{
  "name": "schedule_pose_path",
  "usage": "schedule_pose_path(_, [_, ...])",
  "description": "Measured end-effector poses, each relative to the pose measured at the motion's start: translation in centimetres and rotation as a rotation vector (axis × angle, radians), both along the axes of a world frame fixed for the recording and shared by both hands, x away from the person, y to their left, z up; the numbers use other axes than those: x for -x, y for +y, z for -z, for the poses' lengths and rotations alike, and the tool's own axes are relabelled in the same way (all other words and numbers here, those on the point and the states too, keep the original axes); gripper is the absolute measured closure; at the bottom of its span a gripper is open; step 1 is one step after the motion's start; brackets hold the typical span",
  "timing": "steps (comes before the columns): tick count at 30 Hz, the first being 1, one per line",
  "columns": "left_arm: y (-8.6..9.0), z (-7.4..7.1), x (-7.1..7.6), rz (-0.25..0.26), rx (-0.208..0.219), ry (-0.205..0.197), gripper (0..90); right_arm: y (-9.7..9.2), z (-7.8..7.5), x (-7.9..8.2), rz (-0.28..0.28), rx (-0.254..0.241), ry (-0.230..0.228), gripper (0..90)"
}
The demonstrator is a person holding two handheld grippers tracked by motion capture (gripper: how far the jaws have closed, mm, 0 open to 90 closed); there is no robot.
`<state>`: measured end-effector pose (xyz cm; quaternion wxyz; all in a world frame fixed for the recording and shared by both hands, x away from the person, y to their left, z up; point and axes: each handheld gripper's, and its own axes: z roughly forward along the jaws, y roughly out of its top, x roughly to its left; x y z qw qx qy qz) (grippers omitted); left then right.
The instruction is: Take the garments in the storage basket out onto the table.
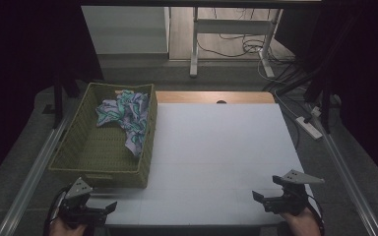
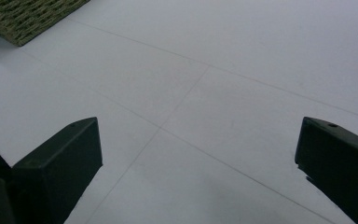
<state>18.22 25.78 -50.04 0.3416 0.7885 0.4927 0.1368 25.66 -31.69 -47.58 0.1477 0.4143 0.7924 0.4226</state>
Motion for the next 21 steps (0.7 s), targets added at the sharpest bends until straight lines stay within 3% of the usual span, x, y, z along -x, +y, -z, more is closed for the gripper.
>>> schedule_pose_path(5, [0.26,0.02,-0.09,0.001,0.025,0.007,0.0,0.00,0.08,-0.18,0.008,0.016,0.001,0.4])
schedule_pose_path(14, [0.15,0.05,-0.16,0.005,0.016,0.015,0.0,0.34,0.28,-0.49,-0.023,0.038,0.040,0.2])
schedule_pose_path(21, [0.13,0.04,-0.18,0.005,0.013,0.017,0.0,0.26,0.34,-0.63,-0.032,0.028,0.058,0.3])
